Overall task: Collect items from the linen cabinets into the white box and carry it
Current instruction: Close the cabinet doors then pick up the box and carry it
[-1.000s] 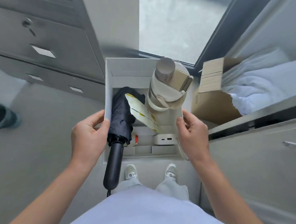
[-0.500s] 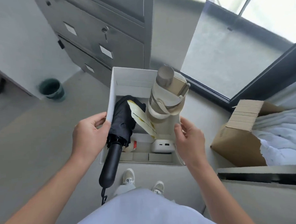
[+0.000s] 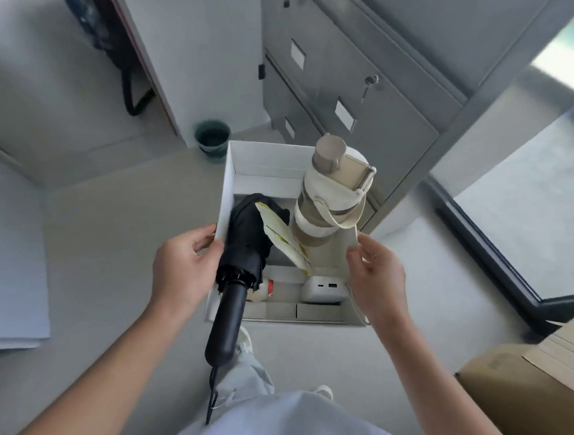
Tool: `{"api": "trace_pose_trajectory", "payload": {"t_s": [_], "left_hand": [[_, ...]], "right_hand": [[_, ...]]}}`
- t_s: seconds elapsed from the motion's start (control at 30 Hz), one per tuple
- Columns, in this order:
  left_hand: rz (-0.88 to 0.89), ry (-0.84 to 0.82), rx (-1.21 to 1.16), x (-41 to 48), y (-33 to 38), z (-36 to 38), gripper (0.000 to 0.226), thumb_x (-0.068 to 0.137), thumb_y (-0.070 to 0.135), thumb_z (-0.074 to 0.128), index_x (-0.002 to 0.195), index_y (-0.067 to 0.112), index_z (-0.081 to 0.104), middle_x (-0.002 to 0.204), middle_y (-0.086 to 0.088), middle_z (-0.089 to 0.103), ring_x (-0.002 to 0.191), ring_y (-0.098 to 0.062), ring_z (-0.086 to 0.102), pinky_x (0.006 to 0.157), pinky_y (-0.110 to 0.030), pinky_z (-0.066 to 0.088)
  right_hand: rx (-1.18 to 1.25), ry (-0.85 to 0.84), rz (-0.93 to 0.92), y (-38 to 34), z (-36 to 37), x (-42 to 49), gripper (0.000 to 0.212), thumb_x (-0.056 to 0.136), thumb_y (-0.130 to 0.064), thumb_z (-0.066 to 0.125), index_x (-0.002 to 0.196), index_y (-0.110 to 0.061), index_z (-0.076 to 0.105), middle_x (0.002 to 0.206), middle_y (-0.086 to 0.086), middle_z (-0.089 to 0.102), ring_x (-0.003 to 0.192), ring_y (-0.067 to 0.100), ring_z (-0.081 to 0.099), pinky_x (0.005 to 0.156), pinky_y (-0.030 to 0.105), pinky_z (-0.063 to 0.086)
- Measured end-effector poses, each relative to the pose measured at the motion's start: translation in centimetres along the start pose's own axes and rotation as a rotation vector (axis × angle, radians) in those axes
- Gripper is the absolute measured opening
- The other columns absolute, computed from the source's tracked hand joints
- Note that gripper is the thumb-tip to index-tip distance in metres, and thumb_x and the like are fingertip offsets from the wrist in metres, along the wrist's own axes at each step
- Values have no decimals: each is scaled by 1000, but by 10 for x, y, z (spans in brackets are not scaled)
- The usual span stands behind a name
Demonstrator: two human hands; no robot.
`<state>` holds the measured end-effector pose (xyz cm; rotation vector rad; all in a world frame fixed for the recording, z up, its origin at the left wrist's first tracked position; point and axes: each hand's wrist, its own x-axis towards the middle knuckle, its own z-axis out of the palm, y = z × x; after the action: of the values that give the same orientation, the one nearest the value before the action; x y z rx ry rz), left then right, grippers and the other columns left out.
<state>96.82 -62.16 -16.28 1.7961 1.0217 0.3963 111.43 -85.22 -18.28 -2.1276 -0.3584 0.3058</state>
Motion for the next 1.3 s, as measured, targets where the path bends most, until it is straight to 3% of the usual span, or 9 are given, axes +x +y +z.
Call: {"api": "trace_pose_trajectory", "payload": {"t_s": [0.07, 0.13, 0.33, 0.53, 0.73, 0.97, 1.07, 1.17, 1.3], "left_hand": [[2, 34, 19, 17, -5, -22, 34, 82, 24, 60, 104, 50, 64, 89, 40, 66, 99, 13, 64, 89, -20, 49], [8, 51, 35, 36, -7, -42, 37, 84, 19, 61, 101, 52, 62, 84, 43, 64, 96, 12, 65, 85, -18, 48], [-24, 101, 17, 102, -17, -86, 31, 87, 15, 63, 114, 24, 74, 108, 14, 74, 105, -1, 67, 99, -35, 52], [-54, 155, 13, 158, -12, -98, 33, 88, 14, 63, 120, 19, 71, 115, 7, 73, 110, -5, 65, 103, -38, 50], [-103, 185, 39, 222, -11, -85, 31, 90, 15, 61, 117, 21, 73, 111, 10, 74, 110, -5, 65, 101, -37, 50], [-212, 296, 30, 298, 5, -58, 28, 89, 17, 62, 112, 26, 75, 101, 14, 75, 98, -4, 69, 90, -30, 53], [-261, 355, 35, 326, 12, -51, 27, 89, 19, 63, 112, 27, 75, 104, 13, 75, 98, -2, 68, 91, -27, 51], [-287, 403, 3, 354, 16, -49, 26, 89, 19, 65, 113, 26, 74, 108, 15, 73, 102, -2, 67, 92, -24, 48], [-329, 430, -23, 401, 16, -54, 26, 88, 22, 68, 112, 29, 74, 97, 23, 70, 94, 8, 64, 83, -18, 46]], "right_hand": [[-38, -28, -38, -19, 24, 16, 22, 94, -27, 42, 86, -32, 62, 55, -10, 40, 52, 8, 34, 52, 29, 35], [-79, -45, -61, -39, 47, 33, 25, 94, -22, 43, 70, -23, 40, 54, -9, 29, 54, 11, 27, 53, 31, 28], [-62, -86, -88, -88, 106, 83, 32, 92, -17, 43, 69, -21, 22, 58, -9, 21, 59, 13, 20, 56, 32, 23], [-104, -95, -104, -114, 139, 139, 41, 94, -12, 47, 61, -28, 29, 53, -8, 28, 57, 12, 24, 56, 33, 25], [-117, -152, -172, -116, 169, 221, 30, 93, -21, 45, 66, -24, 33, 54, -8, 37, 56, 13, 30, 54, 30, 29], [-103, -314, -227, -126, 201, 334, 35, 98, -14, 49, 66, -24, 42, 54, -11, 43, 53, 10, 35, 51, 23, 27], [-104, -381, -229, -142, 210, 377, 38, 99, -14, 49, 65, -30, 43, 52, -13, 42, 51, 10, 33, 53, 29, 29], [-113, -429, -228, -158, 222, 411, 32, 100, -15, 48, 69, -23, 47, 53, -11, 39, 54, 13, 33, 56, 31, 31], [-90, -442, -245, -178, 246, 456, 36, 100, -12, 49, 66, -25, 43, 53, -9, 36, 56, 15, 31, 57, 33, 30]]}}
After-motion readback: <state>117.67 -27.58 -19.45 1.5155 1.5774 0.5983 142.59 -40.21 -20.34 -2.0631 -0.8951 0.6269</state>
